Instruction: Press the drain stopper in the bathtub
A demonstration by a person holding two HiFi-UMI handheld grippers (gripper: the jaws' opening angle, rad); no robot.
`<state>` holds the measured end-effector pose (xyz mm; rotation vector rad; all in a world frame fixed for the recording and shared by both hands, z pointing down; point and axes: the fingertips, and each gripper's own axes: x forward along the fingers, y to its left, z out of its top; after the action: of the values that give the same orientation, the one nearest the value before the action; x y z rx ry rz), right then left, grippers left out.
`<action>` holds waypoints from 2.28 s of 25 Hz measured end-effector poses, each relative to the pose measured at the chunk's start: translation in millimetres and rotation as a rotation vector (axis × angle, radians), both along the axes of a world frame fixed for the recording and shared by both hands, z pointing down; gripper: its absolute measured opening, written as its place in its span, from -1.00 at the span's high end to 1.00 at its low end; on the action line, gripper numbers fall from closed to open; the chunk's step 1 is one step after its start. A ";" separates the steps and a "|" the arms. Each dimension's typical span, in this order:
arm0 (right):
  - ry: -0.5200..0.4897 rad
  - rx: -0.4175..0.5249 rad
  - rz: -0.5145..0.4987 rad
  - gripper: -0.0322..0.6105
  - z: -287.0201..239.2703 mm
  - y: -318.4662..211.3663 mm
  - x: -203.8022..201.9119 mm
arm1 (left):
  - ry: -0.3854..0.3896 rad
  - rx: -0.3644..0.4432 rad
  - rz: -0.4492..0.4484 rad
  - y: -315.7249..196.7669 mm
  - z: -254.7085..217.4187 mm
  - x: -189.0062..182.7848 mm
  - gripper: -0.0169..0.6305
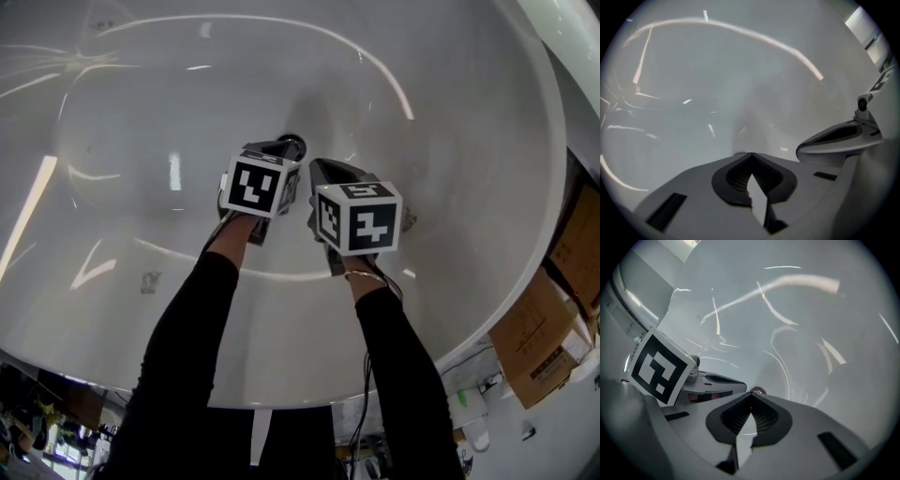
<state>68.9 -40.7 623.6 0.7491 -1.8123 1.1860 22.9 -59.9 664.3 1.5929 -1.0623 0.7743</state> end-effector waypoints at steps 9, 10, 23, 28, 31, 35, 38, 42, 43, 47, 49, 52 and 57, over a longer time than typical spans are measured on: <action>-0.012 -0.041 -0.015 0.90 24.0 12.7 -6.7 | 0.006 -0.044 -0.010 12.3 28.1 -0.7 0.92; -0.014 -0.045 -0.014 0.90 26.1 13.1 -6.5 | 0.003 -0.050 -0.013 13.8 31.2 -1.4 0.92; -0.019 -0.081 -0.018 0.89 45.1 19.1 -1.3 | -0.014 -0.088 -0.038 21.8 59.3 3.6 0.92; -0.017 -0.083 -0.022 0.89 46.5 20.1 1.2 | -0.019 -0.091 -0.041 21.4 65.3 3.8 0.92; -0.018 -0.087 -0.022 0.90 48.3 20.9 0.5 | -0.028 -0.108 -0.039 23.1 70.6 2.9 0.92; -0.017 -0.095 -0.025 0.90 51.1 23.0 0.0 | -0.032 -0.123 -0.035 26.1 75.1 2.7 0.92; -0.019 -0.098 -0.023 0.90 53.2 22.5 -0.1 | -0.034 -0.112 -0.029 25.0 75.2 3.2 0.92; -0.022 -0.099 -0.016 0.90 55.2 21.1 0.1 | -0.061 -0.099 -0.020 24.4 76.6 3.3 0.92; -0.021 -0.099 -0.013 0.89 55.7 20.9 0.3 | -0.064 -0.099 -0.026 24.1 76.5 2.9 0.92; -0.017 -0.104 -0.005 0.89 57.1 21.3 2.3 | -0.076 -0.105 -0.031 24.2 76.0 2.7 0.92; -0.017 -0.106 -0.003 0.90 57.4 21.1 2.5 | -0.084 -0.102 -0.030 23.3 76.0 2.7 0.92; -0.013 -0.105 0.000 0.90 57.2 19.7 3.7 | -0.093 -0.107 -0.026 23.0 78.3 2.1 0.92; 0.001 -0.097 -0.003 0.90 55.3 16.7 5.5 | -0.101 -0.126 0.001 24.1 77.8 0.4 0.92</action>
<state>74.4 -24.0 678.9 0.6910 -1.7409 1.2619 23.3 -35.9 742.2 1.4600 -1.0637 0.9128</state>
